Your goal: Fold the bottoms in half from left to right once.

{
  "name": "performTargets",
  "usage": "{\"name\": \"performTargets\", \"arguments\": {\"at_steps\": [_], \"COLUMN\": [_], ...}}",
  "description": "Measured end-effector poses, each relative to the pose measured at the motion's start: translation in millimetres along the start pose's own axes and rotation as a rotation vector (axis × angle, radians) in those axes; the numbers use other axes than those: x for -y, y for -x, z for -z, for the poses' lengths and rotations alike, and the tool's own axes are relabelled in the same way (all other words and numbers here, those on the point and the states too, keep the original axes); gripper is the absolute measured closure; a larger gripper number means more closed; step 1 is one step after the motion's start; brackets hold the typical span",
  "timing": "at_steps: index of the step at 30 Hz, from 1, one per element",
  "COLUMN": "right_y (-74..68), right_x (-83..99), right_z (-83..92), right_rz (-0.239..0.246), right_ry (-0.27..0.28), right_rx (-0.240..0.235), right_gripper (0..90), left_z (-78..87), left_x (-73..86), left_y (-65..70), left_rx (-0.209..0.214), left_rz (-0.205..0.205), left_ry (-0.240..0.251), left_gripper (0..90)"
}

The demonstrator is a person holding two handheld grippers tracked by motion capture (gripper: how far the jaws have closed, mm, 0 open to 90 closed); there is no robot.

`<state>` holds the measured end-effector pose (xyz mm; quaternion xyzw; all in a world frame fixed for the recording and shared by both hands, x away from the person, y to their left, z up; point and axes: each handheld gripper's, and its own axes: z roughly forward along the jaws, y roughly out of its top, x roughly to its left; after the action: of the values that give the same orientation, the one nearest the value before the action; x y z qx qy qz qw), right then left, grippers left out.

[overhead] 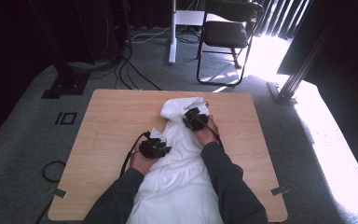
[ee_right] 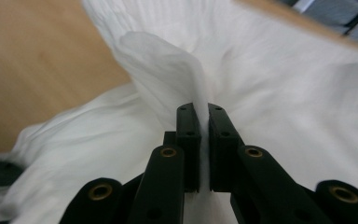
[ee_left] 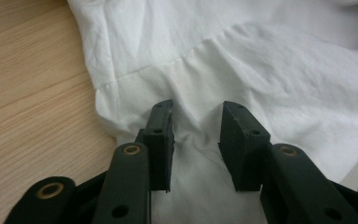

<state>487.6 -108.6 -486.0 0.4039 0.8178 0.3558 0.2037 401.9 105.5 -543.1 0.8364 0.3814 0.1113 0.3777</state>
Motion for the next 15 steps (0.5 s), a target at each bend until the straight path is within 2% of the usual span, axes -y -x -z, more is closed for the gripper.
{"name": "performTargets", "arguments": {"at_steps": [3,5,6,8,11,14,15], "right_y": [37.8,61.1,71.6,87.3,100.1,100.8,100.1], "right_x": [3.3,12.5,19.0,33.8,54.4,63.8,65.1], "right_z": [17.2,20.6,19.9,16.8,13.5,16.4,18.4], "right_rz": [-0.146,-0.215,-0.254,-0.309,-0.38,-0.408,-0.421], "right_ry": [0.057,0.042,0.028,-0.009,-0.029,-0.001,0.02], "right_rx": [0.012,0.071,0.087,0.15,0.148,0.111,0.085], "right_gripper": [84.7,85.8,84.1,75.4,66.1,56.5,54.6], "left_z": [-0.8,-1.3,-1.5,-1.9,-2.0,-2.3,-1.8], "left_x": [0.2,0.1,0.0,0.0,0.0,-0.5,-0.9], "left_y": [2.0,2.8,3.0,3.4,3.1,2.8,2.8], "left_rx": [0.0,0.003,0.003,0.002,0.008,0.011,0.011], "left_rz": [-0.008,-0.011,-0.011,-0.015,-0.015,-0.013,-0.014], "left_ry": [-0.003,-0.002,-0.003,-0.002,0.0,0.002,-0.001], "left_gripper": [63.0,61.8,60.5,59.0,57.5,56.2,56.1]}}
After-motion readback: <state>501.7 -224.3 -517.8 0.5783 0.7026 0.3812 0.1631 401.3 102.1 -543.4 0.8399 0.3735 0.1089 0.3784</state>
